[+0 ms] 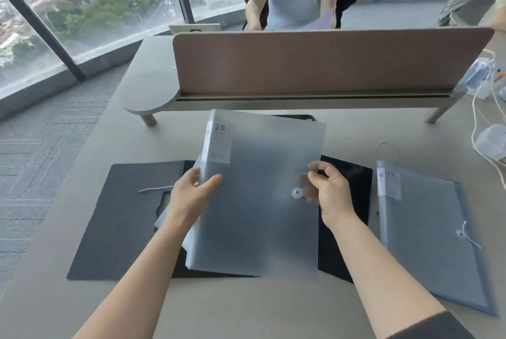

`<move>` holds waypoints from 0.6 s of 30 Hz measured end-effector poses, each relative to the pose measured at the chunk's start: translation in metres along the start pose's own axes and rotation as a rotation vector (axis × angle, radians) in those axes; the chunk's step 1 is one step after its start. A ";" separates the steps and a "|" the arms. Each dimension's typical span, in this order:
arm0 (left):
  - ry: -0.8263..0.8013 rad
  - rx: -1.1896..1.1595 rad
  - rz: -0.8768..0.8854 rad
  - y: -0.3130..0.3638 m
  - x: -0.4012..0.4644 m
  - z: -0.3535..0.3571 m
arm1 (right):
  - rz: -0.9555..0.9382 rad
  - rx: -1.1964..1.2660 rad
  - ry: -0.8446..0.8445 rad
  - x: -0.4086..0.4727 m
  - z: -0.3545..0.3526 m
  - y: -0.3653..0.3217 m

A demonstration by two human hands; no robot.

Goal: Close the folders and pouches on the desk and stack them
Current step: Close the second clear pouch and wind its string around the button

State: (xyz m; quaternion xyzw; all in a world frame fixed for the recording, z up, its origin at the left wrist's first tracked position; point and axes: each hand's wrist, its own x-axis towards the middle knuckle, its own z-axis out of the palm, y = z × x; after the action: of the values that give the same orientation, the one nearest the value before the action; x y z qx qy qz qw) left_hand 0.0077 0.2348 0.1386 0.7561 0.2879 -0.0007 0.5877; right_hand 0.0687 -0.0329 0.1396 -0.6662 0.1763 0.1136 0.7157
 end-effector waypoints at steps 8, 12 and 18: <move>-0.044 -0.304 0.174 0.071 -0.019 -0.020 | -0.148 0.112 -0.091 -0.016 0.006 -0.055; -0.108 -0.427 0.182 0.083 -0.019 -0.013 | -0.259 0.083 -0.042 -0.017 -0.003 -0.072; -0.275 -0.529 0.098 0.078 -0.021 0.021 | -0.305 -0.060 0.031 -0.005 -0.029 -0.067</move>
State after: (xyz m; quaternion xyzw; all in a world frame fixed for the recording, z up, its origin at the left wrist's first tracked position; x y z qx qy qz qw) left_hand 0.0316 0.1964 0.2085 0.5827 0.1592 0.0004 0.7970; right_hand 0.0879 -0.0670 0.2011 -0.7079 0.0807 -0.0018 0.7017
